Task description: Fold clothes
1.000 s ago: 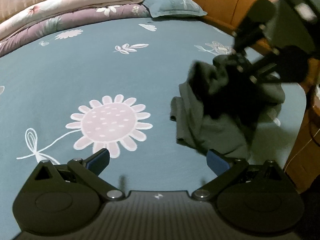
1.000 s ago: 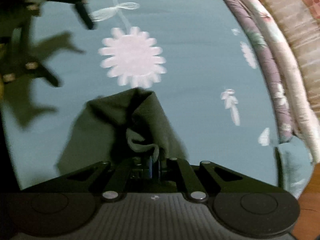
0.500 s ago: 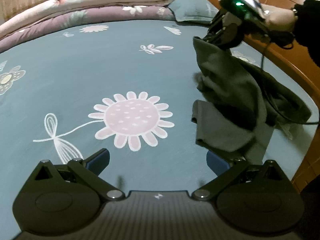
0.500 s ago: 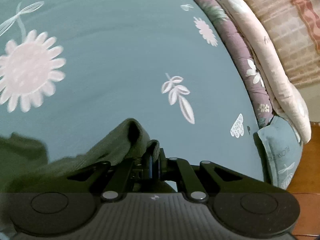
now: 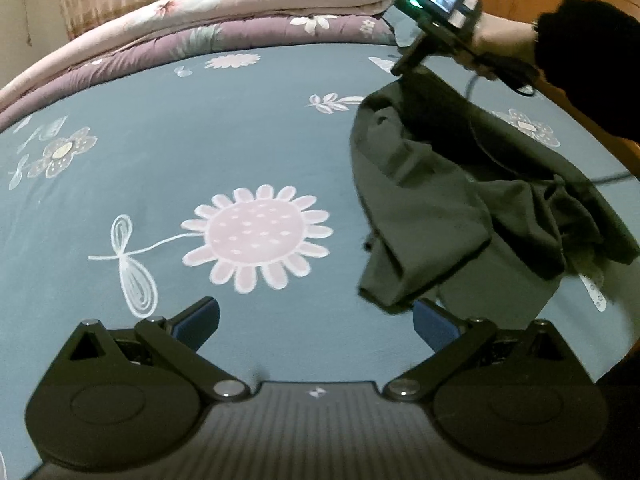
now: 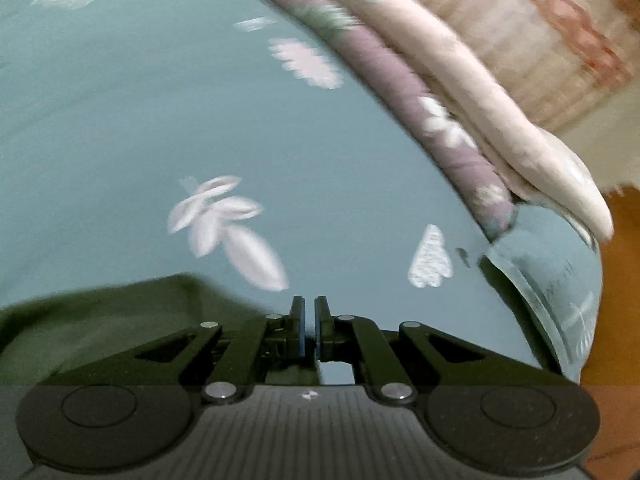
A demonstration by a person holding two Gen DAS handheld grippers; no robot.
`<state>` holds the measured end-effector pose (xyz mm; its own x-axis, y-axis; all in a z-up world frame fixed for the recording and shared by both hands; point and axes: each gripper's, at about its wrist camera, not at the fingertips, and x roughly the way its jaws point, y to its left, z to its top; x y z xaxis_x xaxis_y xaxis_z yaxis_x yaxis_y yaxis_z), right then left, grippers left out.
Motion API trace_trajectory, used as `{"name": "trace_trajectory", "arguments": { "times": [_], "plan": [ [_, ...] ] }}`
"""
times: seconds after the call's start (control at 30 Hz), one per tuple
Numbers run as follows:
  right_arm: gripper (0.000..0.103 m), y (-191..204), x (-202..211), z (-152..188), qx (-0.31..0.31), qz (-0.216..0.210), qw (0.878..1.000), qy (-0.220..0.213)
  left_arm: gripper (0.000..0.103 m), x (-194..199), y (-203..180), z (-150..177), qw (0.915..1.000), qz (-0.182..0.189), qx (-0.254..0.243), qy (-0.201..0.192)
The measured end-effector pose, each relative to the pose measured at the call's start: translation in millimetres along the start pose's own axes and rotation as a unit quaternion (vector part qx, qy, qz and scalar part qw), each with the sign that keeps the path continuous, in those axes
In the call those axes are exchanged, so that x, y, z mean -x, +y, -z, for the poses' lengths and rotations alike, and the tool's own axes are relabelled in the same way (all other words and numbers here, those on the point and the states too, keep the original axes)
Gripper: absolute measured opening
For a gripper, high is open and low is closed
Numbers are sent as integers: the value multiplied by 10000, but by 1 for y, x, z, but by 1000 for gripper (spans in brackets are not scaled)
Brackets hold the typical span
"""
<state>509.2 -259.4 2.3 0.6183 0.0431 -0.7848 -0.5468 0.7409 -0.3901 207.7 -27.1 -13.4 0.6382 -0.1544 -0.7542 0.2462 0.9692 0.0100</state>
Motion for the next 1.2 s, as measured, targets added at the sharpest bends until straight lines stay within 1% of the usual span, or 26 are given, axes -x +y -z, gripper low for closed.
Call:
{"name": "trace_trajectory", "arguments": {
  "times": [0.1, 0.17, 0.23, 0.27, 0.37, 0.43, 0.47, 0.53, 0.6, 0.67, 0.73, 0.8, 0.83, 0.87, 0.9, 0.93, 1.0, 1.07, 1.1, 1.13, 1.17, 1.2],
  "plan": [
    [7, -19, 10, 8, -407, -277, 9987, -127, 102, -1, -12, -4, 10000, -8, -52, -14],
    [13, -32, 17, 13, -678, -462, 9964, -211, 102, -2, -18, -7, 10000, 63, -70, -7],
    [21, -45, 24, 18, -948, -646, 9930, -296, 102, -4, -22, -10, 9999, 122, -97, 14],
    [23, -51, 28, 22, -1079, -739, 9908, -337, 102, -5, -25, -13, 9998, 153, -121, 19],
    [30, -61, 63, 59, -1397, -1008, 9842, -421, 102, -8, -32, -20, 9994, 266, -205, 22],
    [44, -68, 85, 86, -1624, -1157, 9788, -472, 102, -12, -38, -26, 9990, 372, -257, 33],
    [47, -71, 91, 101, -1731, -1146, 9771, -460, 102, -14, -41, -28, 9987, 431, -282, 41],
    [49, -76, 102, 132, -1950, -1121, 9734, -432, 102, -19, -47, -34, 9979, 541, -342, 63],
    [49, -80, 99, 165, -2306, -1040, 9670, -300, 102, -24, -54, -38, 9971, 626, -422, 105],
    [49, -81, 86, 196, -2847, -1071, 9525, -174, 102, -28, -63, -41, 9958, 720, -549, 151],
    [49, -82, 73, 226, -3378, -1108, 9347, -54, 102, -29, -71, -41, 9944, 766, -703, 191],
    [49, -74, 64, 247, -3827, -1324, 9143, -123, 102, -30, -76, -41, 9934, 767, -816, 236],
    [49, -67, 60, 253, -3951, -1348, 9085, -187, 102, -31, -78, -41, 9932, 759, -845, 265],
    [49, -60, 58, 255, -3992, -1347, 9067, -207, 102, -31, -79, -41, 9931, 751, -856, 296],
    [49, -51, 55, 256, -3985, -1276, 9080, -205, 102, -31, -79, -41, 9930, 741, -856, 324],
    [52, -38, 53, 254, -3906, -1111, 9136, -217, 102, -31, -79, -41, 9931, 729, -854, 349],
    [59, -15, 55, 247, -3513, -770, 9325, -323, 102, -31, -79, -43, 9931, 707, -851, 385],
    [59, 8, 54, 237, -3080, -373, 9503, -253, 102, -32, -79, -44, 9932, 688, -849, 413],
    [51, 16, 55, 233, -2925, -261, 9556, -242, 102, -32, -80, -45, 9931, 682, -861, 413],
    [34, 19, 57, 233, -2838, -251, 9582, -260, 102, -31, -81, -46, 9930, 678, -881, 406],
    [25, 19, 60, 230, -2810, -331, 9588, -256, 102, -31, -82, -47, 9929, 674, -898, 392],
    [18, 16, 63, 228, -2839, -382, 9578, -252, 102, -30, -82, -48, 9929, 671, -914, 372]
  ]
}}
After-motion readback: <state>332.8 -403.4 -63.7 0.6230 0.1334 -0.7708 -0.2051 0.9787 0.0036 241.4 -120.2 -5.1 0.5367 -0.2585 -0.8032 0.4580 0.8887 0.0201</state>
